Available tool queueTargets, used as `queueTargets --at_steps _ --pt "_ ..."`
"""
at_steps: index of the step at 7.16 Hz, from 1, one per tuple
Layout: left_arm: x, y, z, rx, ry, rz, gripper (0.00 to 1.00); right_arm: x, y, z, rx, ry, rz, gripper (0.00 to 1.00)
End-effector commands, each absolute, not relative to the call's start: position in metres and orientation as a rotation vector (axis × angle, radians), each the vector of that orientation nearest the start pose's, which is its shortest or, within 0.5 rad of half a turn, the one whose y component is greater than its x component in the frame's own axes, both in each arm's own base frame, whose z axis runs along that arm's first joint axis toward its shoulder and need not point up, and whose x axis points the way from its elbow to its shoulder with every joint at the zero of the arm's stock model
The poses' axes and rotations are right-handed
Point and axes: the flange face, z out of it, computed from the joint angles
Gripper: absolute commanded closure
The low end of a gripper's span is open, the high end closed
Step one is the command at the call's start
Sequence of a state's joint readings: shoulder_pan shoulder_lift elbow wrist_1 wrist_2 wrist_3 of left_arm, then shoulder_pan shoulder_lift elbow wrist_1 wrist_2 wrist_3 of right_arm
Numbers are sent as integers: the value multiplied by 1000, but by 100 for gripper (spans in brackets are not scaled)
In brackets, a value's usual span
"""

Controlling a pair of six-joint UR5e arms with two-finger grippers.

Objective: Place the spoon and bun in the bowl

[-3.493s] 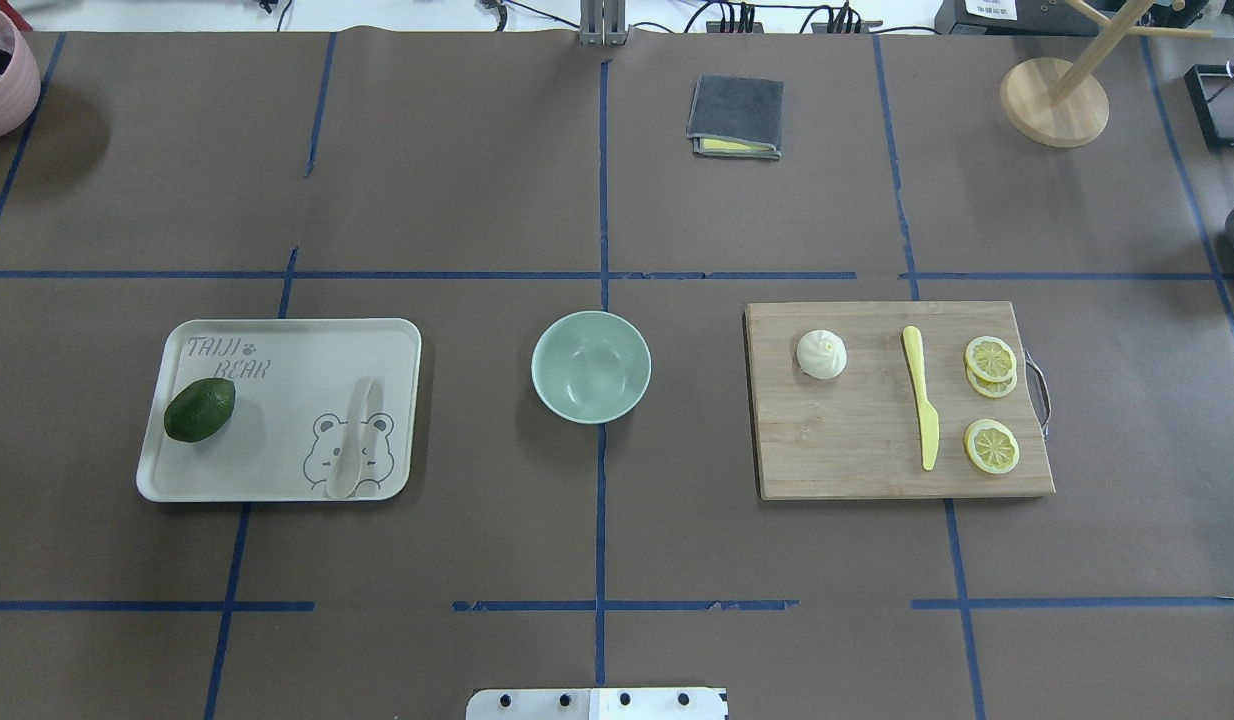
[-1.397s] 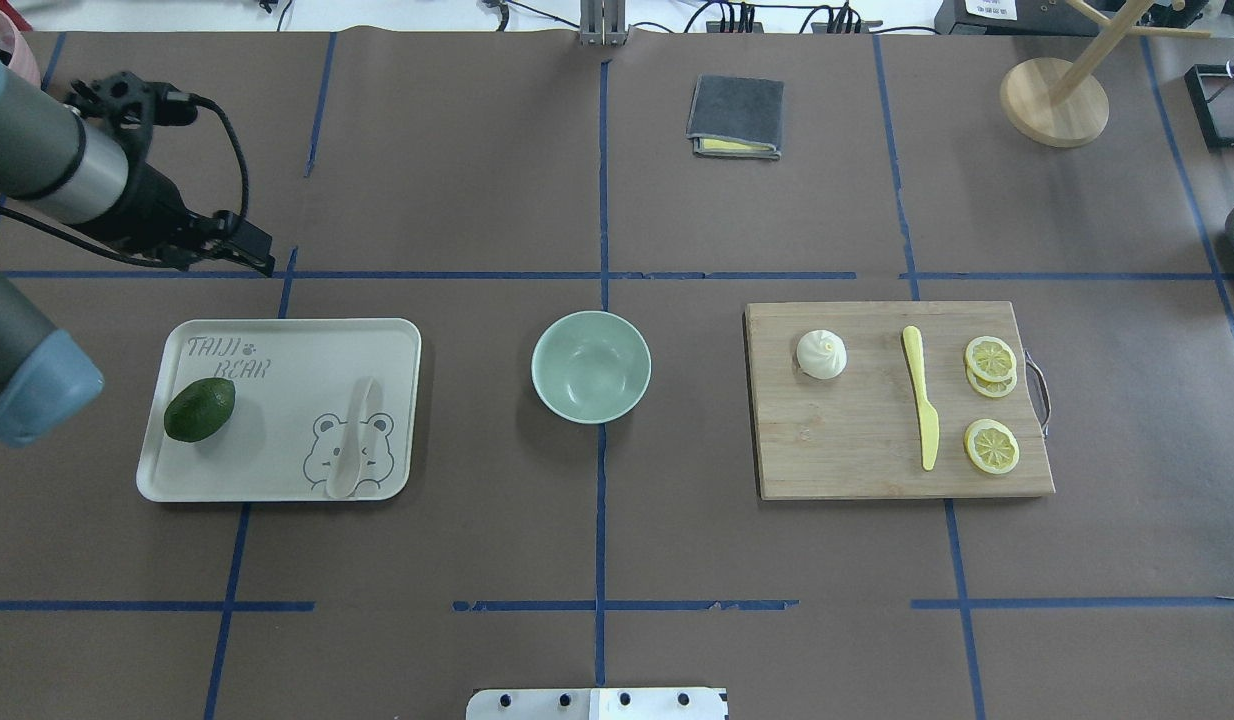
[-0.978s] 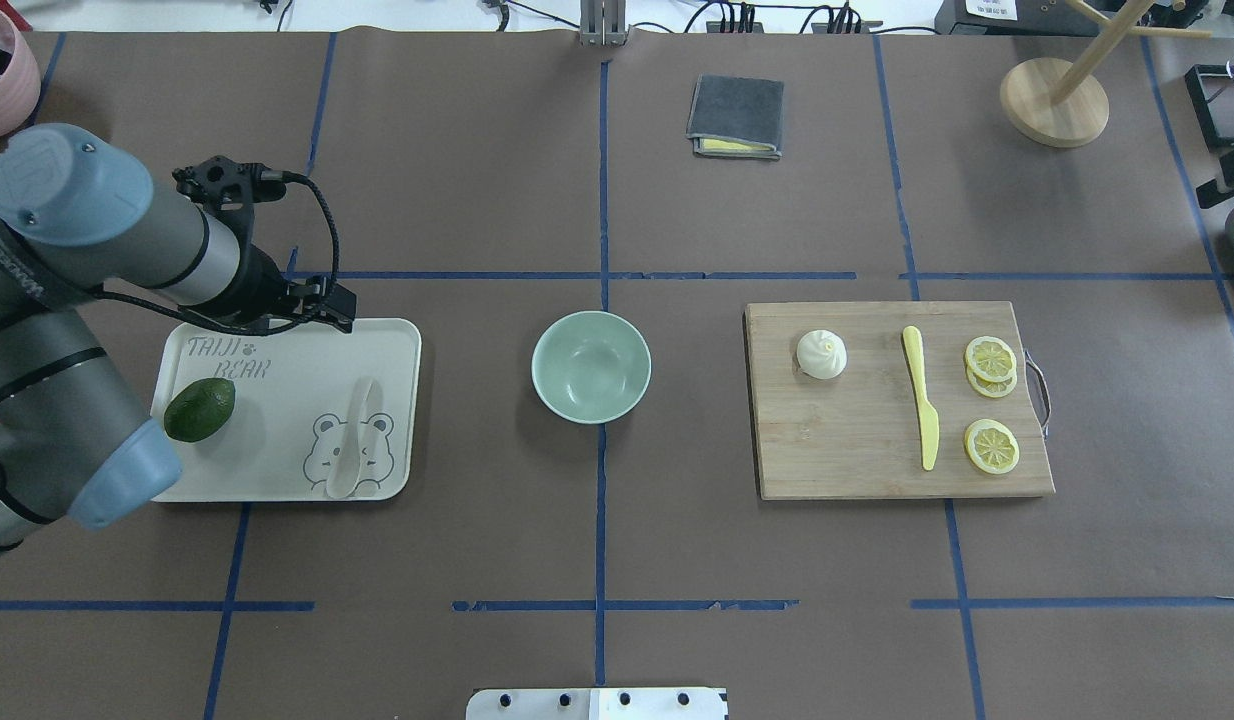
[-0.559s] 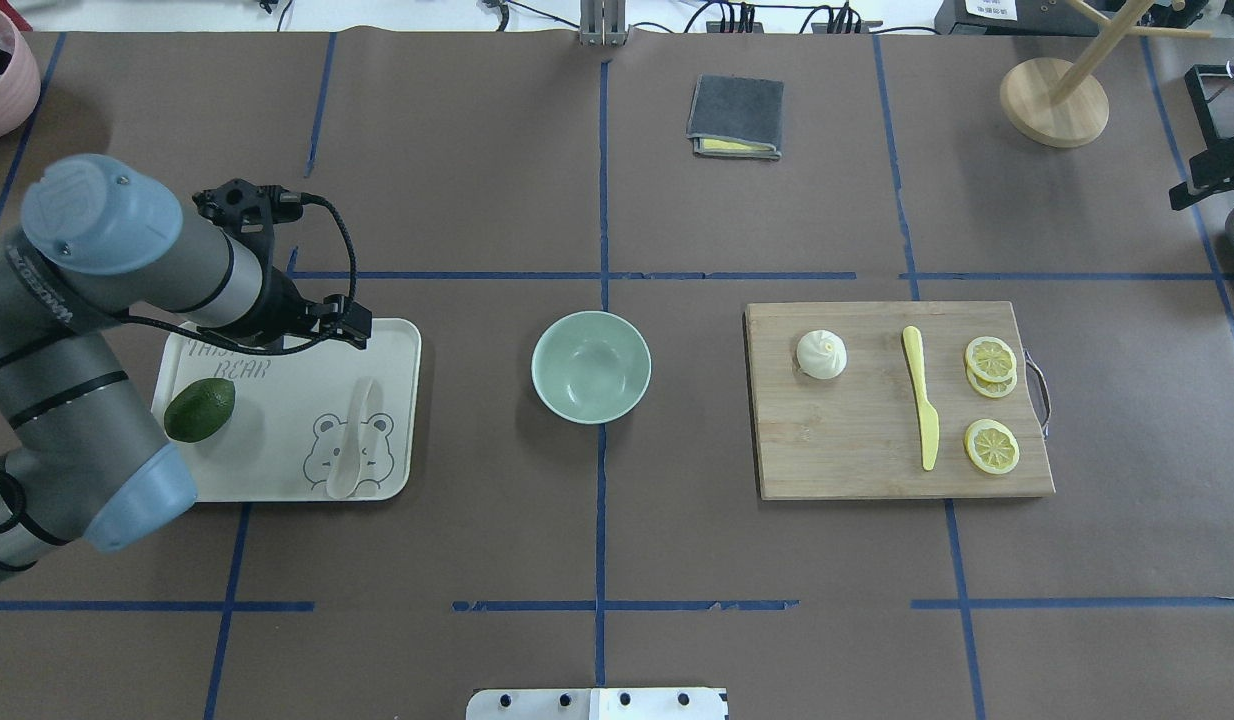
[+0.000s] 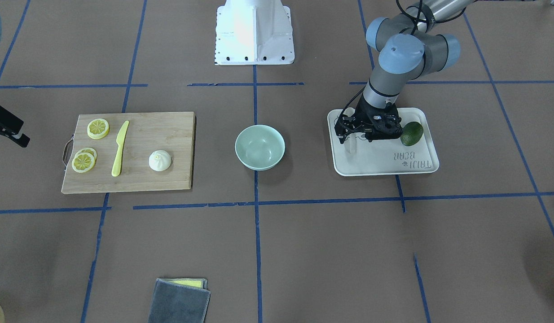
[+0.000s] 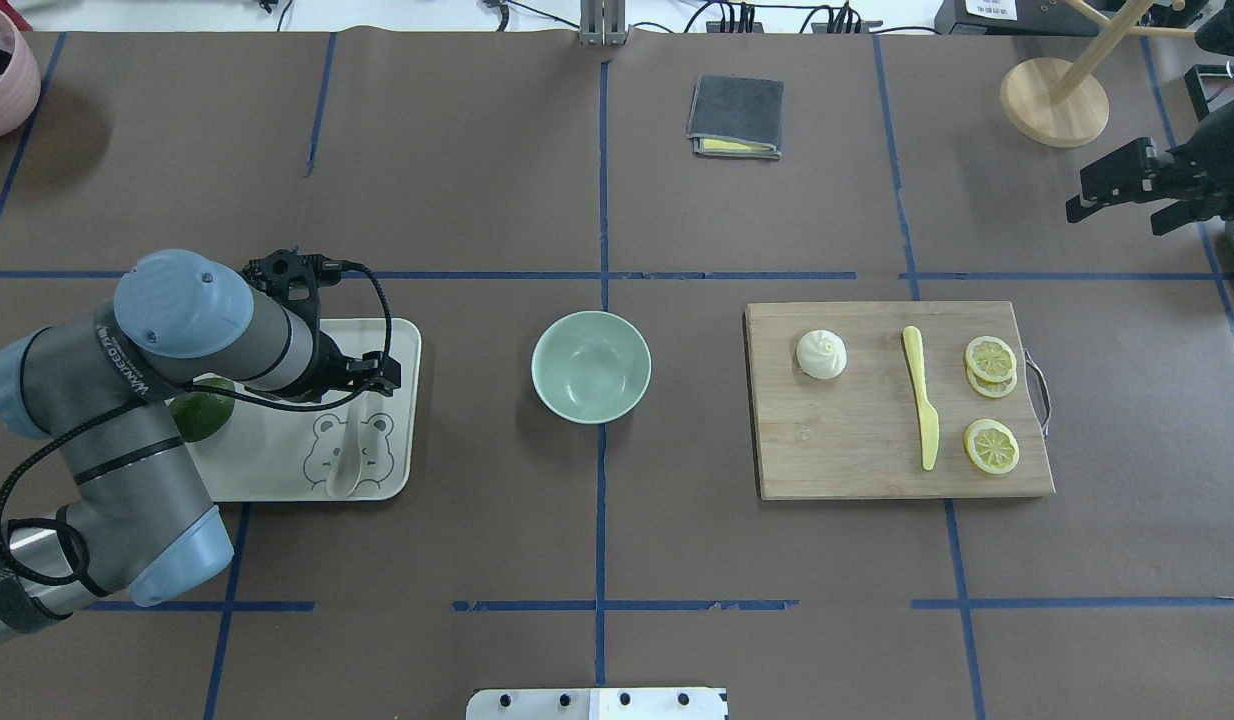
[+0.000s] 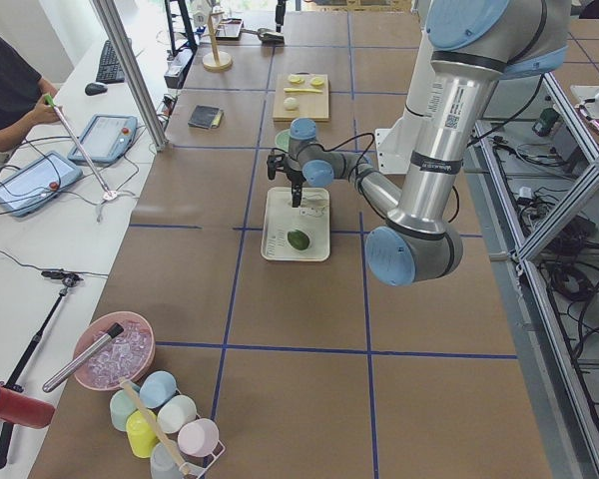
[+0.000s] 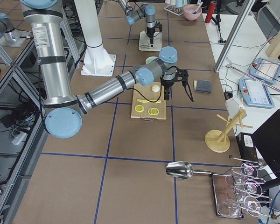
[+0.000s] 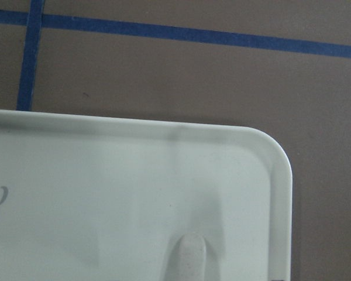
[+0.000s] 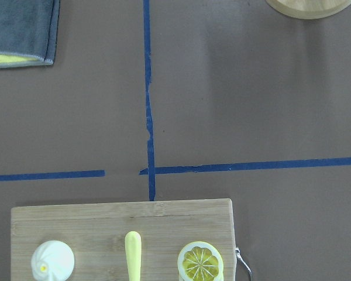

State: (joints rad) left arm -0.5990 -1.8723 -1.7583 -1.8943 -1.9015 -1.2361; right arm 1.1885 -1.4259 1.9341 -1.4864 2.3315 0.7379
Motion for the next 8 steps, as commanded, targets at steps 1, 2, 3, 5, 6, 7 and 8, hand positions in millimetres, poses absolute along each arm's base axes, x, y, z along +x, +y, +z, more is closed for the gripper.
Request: queueTargets --at_steps 1,2,3,5,6,7,8 --pt "451 -423 379 78 854 -104 15 -145 -512 392 86 -926 89 0" --pt "455 -419 381 73 850 -97 17 -148 -513 388 89 -926 84 0" --pt "457 -418 382 70 849 -96 17 -149 -513 389 87 -924 82 0" --pt "464 -412 385 70 840 -85 18 -152 -512 388 87 -926 75 0" --pt "464 -411 386 68 839 -84 21 -152 -512 388 87 -926 75 0" --pt "463 -412 387 67 837 -88 29 -153 -513 386 90 -927 74 0" --pt "463 -412 387 67 836 -88 42 -154 -514 383 92 -930 70 0"
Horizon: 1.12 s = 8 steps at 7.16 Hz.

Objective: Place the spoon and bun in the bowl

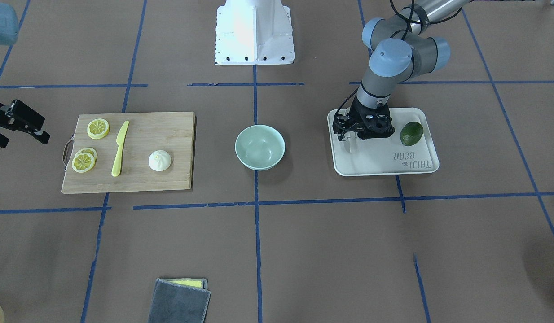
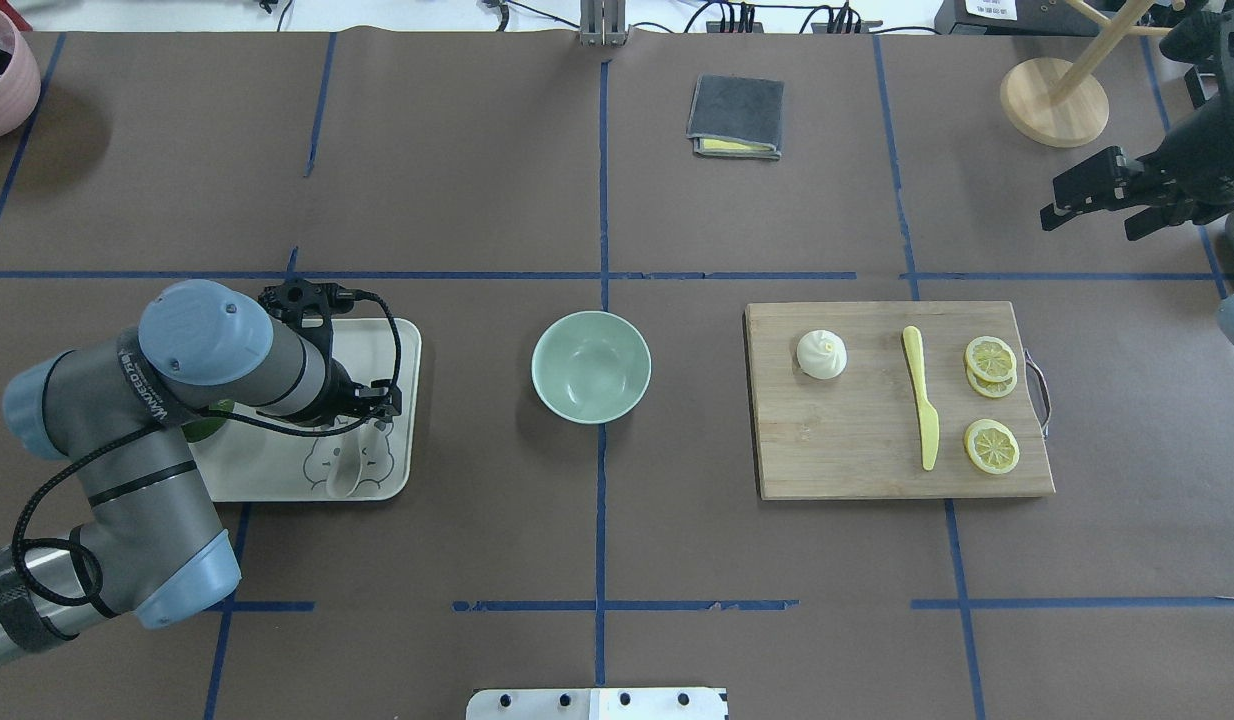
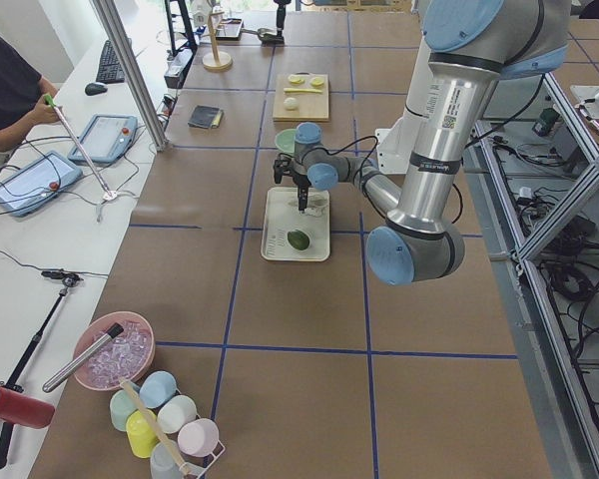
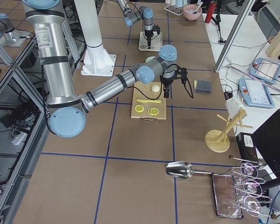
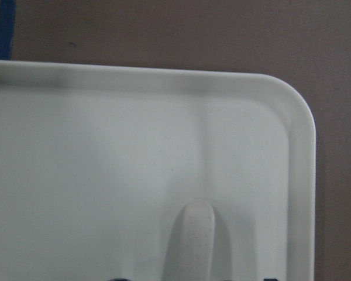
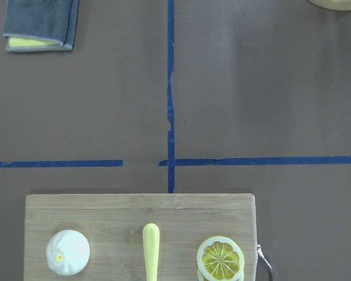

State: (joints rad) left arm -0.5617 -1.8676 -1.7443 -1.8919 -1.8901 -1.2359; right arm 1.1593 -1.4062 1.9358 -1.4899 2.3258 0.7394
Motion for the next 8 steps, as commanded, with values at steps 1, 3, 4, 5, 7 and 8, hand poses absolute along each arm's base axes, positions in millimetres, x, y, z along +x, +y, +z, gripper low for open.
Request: queueTargets --at_steps 1,3,4,5,7,8 --pt "462 -411 388 65 835 -89 66 -154 -514 382 93 -931 69 0" --pt "460 -411 383 67 840 -89 100 -154 -515 383 92 -929 71 0" --pt "460 -410 383 65 840 -89 100 -155 -514 383 91 -929 70 0" --pt "457 -412 381 68 841 -93 100 -157 -514 383 89 -929 67 0" --pt "446 -416 371 77 840 -97 100 -176 -512 377 96 -919 38 0" --pt "424 -438 361 102 848 -140 100 -189 -509 378 89 -908 32 0"
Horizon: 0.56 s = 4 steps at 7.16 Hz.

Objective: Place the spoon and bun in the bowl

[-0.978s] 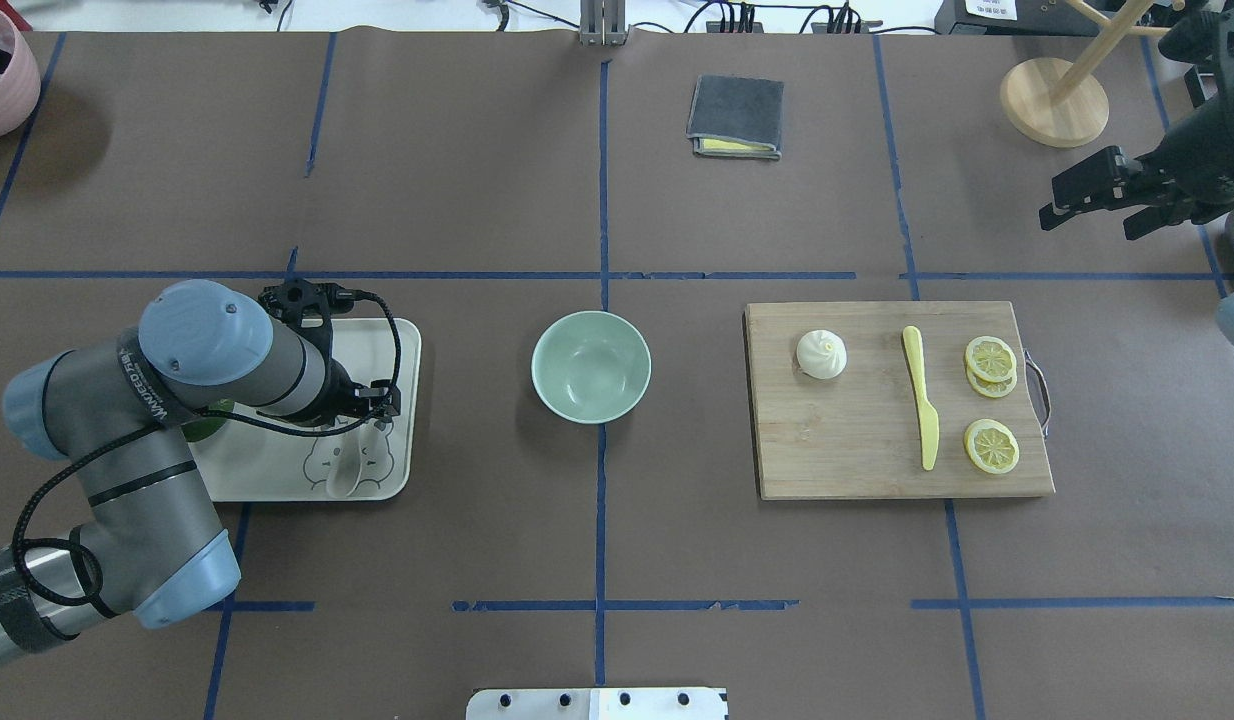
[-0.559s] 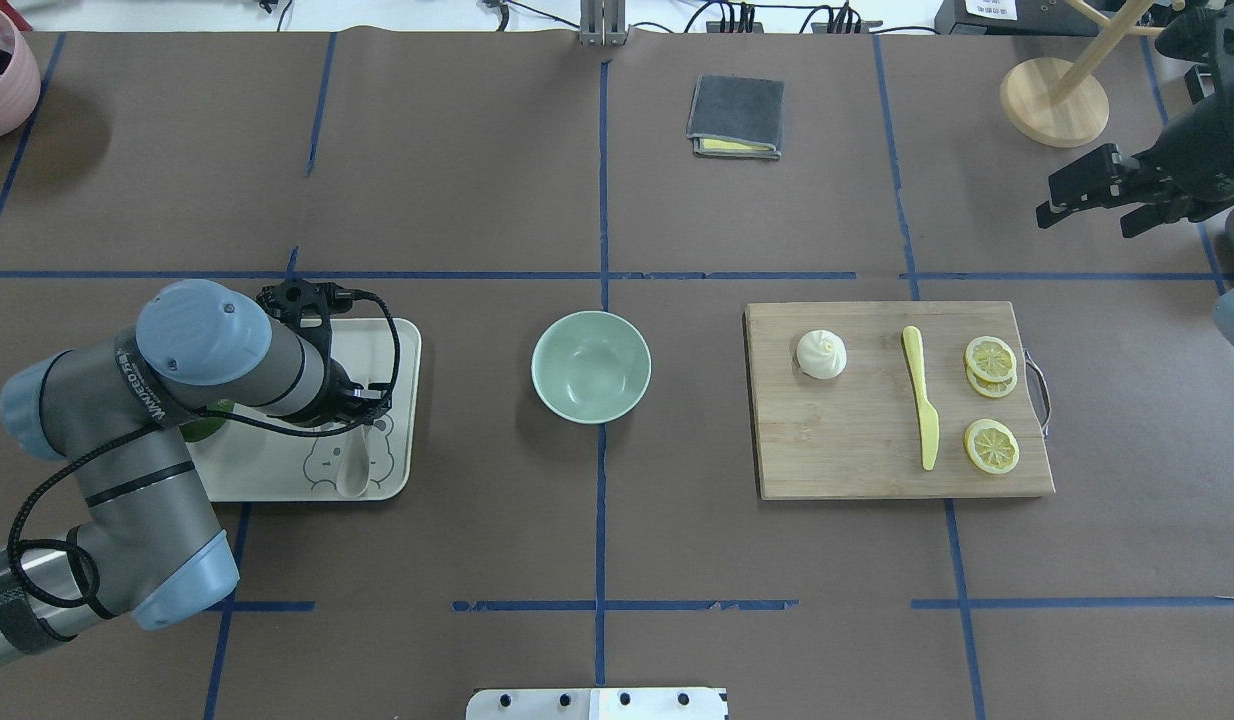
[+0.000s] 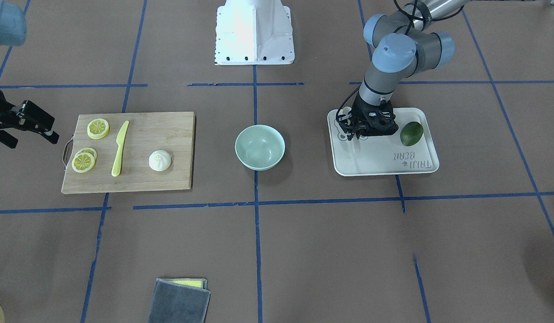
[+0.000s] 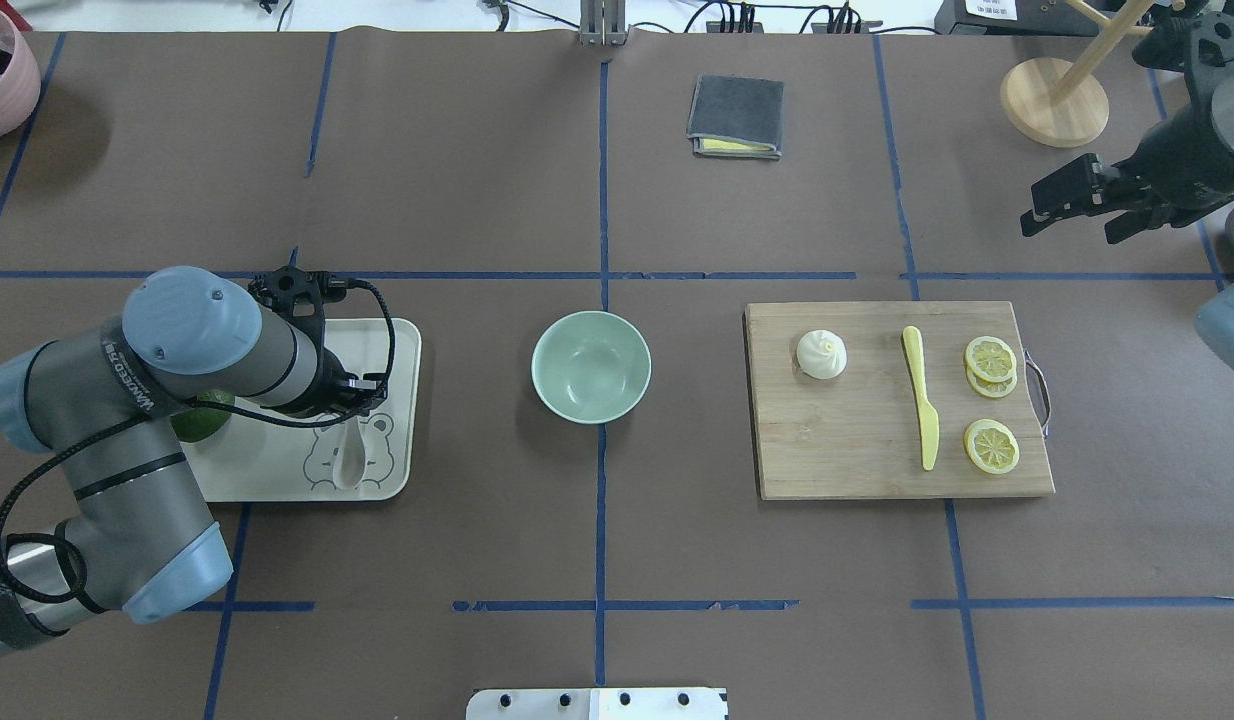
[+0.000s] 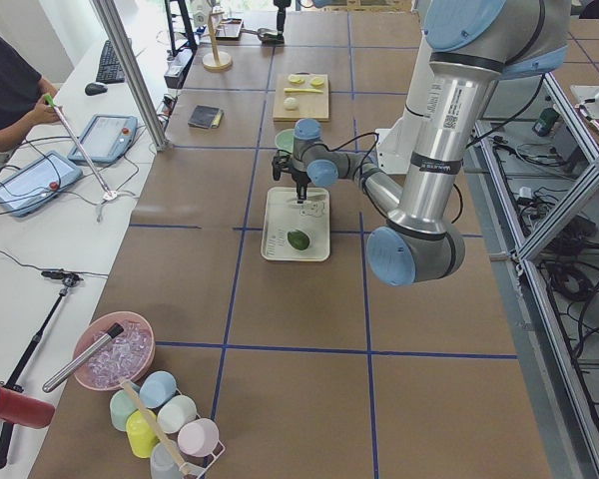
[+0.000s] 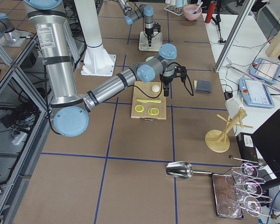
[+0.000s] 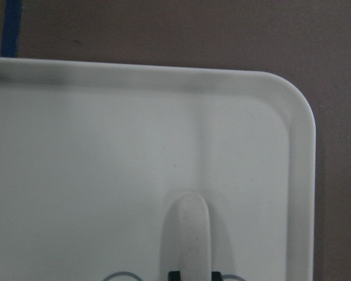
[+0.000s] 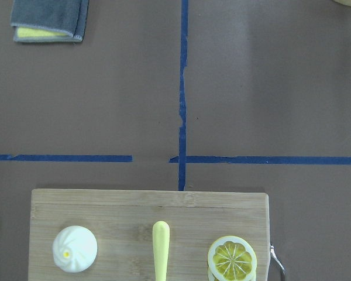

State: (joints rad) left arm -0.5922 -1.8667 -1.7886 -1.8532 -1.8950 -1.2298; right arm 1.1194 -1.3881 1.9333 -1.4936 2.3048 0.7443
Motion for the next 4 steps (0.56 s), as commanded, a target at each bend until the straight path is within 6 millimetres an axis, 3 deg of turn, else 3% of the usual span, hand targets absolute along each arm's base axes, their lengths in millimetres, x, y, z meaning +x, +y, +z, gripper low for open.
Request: queueTargets --at_steps 1,2,4 --pt "401 -453 347 131 872 -169 100 -213 -503 380 66 -892 40 0" --pt "382 -471 329 156 901 -197 100 -245 -502 369 90 -864 25 0" --pt "380 -482 290 132 979 -193 100 -317 -489 344 91 -836 58 0"
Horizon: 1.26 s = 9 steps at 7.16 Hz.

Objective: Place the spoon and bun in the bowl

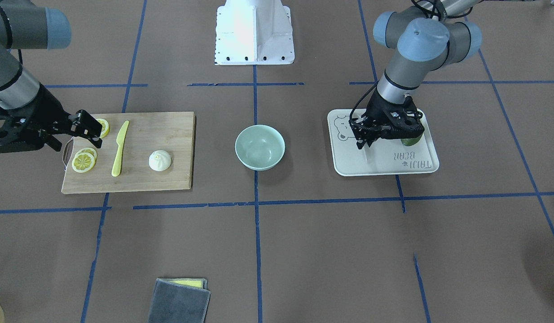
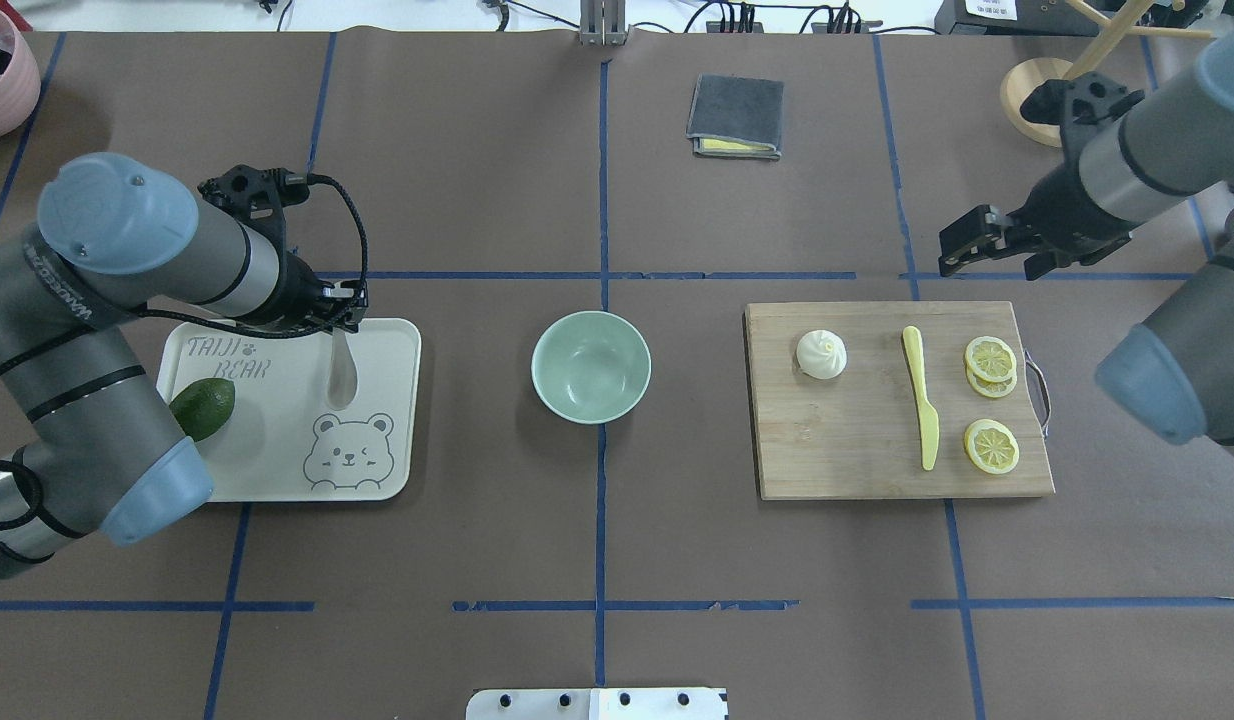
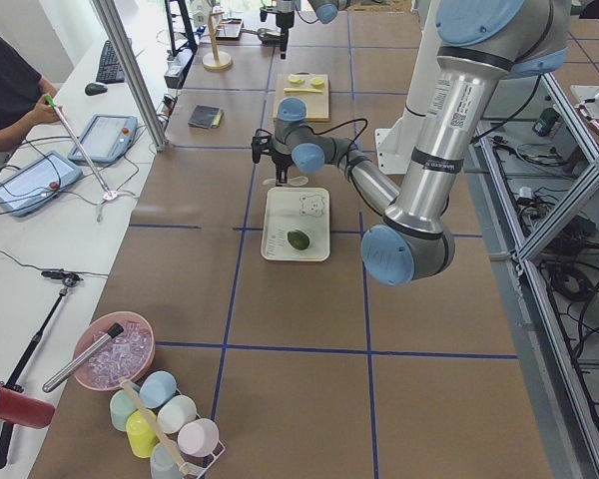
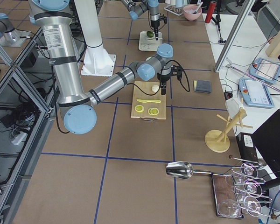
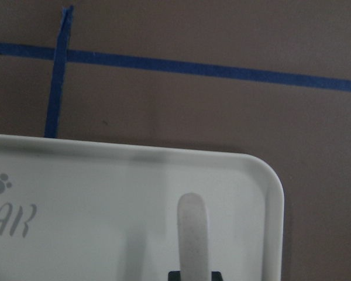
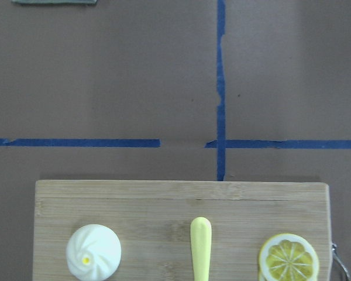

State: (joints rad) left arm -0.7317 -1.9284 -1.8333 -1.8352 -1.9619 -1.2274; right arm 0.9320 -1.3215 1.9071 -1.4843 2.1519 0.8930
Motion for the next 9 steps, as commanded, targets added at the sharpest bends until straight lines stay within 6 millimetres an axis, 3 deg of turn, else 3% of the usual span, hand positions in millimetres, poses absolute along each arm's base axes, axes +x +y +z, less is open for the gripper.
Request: queueTargets --at_steps 1,2,6,9 --pt "381 -482 289 118 985 -221 100 -361 -482 331 112 -811 76 0" --pt "381 -483 289 116 986 -229 100 -386 -476 331 103 -796 74 0" --pt "382 -484 282 117 995 -238 100 -433 -463 339 115 -745 45 0" --pt "381 -485 283 118 993 -240 100 -449 -464 360 88 -706 37 0"
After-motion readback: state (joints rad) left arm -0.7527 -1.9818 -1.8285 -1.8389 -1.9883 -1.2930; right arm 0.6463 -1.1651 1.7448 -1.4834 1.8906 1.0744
